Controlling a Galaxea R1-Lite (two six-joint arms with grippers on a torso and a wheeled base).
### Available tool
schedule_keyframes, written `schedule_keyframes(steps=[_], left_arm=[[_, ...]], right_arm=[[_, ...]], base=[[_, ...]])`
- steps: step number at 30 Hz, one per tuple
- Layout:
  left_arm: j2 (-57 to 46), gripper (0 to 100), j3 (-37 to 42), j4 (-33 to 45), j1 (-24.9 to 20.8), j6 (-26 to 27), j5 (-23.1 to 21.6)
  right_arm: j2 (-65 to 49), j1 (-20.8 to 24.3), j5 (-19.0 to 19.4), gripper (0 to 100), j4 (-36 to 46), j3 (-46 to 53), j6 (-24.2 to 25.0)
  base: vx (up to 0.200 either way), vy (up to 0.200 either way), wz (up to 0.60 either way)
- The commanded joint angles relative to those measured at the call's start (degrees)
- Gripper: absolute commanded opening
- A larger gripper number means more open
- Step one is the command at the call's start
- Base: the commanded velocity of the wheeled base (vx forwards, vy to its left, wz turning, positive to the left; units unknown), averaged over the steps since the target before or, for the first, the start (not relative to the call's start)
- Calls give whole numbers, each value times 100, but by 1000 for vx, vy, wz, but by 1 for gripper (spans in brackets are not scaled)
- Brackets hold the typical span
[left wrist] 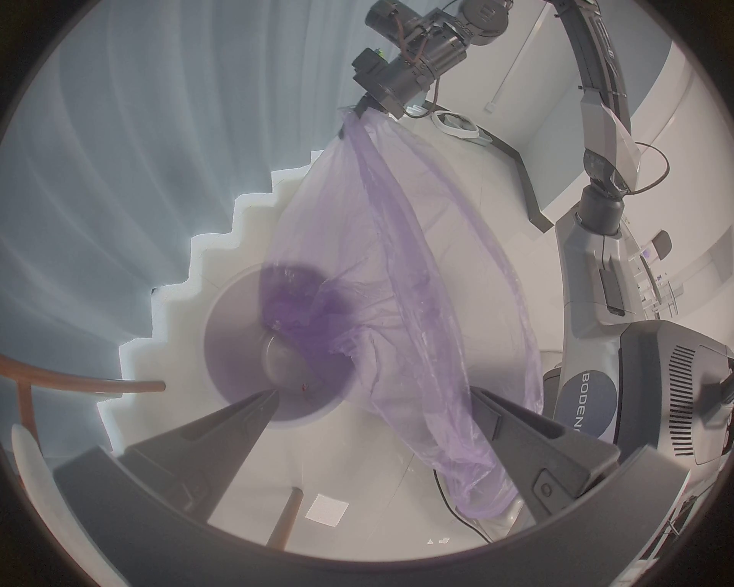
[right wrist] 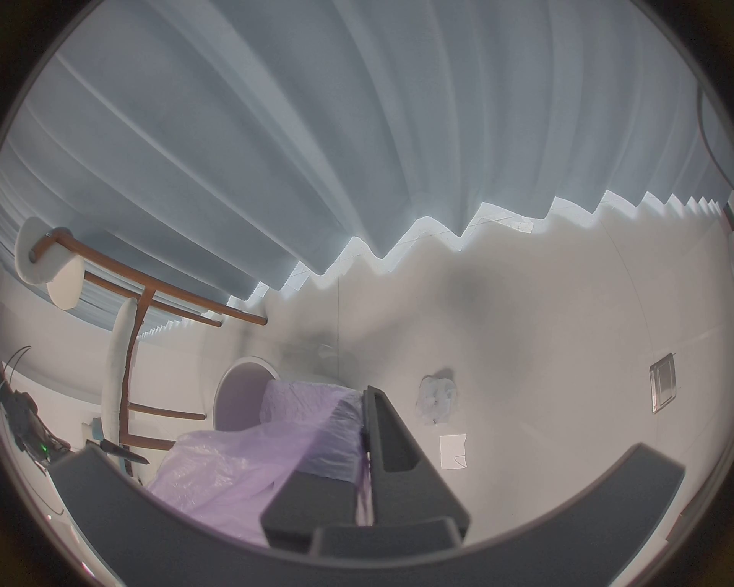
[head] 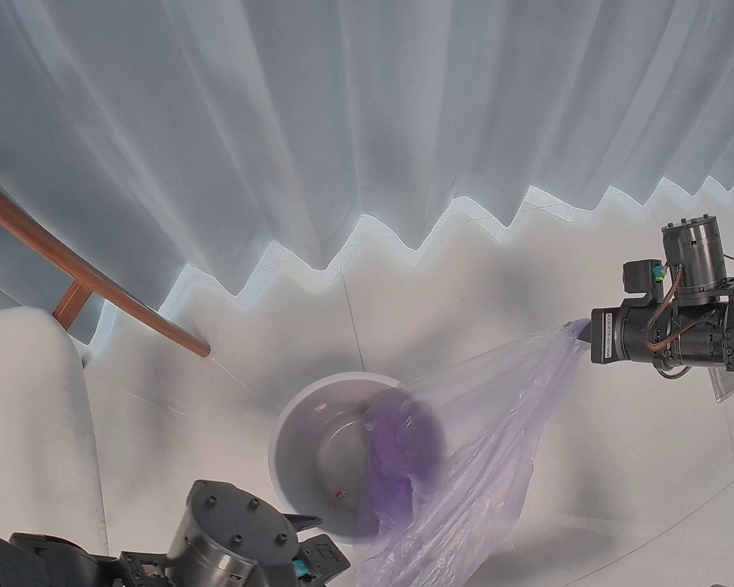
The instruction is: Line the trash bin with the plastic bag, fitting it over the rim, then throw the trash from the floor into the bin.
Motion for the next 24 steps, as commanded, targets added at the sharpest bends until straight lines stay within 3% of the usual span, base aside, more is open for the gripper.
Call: schedule_keyframes(steps=[1,8,16,24], left_arm=[[401,100,51,17,-48,39,50],[471,100,271,8,268,56,156],[814,100,42,-10,-277,-14,6],[1192,100,-274,-247,-470,-23,-99]], right_arm=[[42,11,2,0,-5,-116,-1],[138,11,-7,0,4,-283,17],[182,11,-16,0,4,-265,17],[182,11,-16,0,4,-274,8]], base=[[0,0,0],[0,0,0],[0,0,0],[0,0,0]])
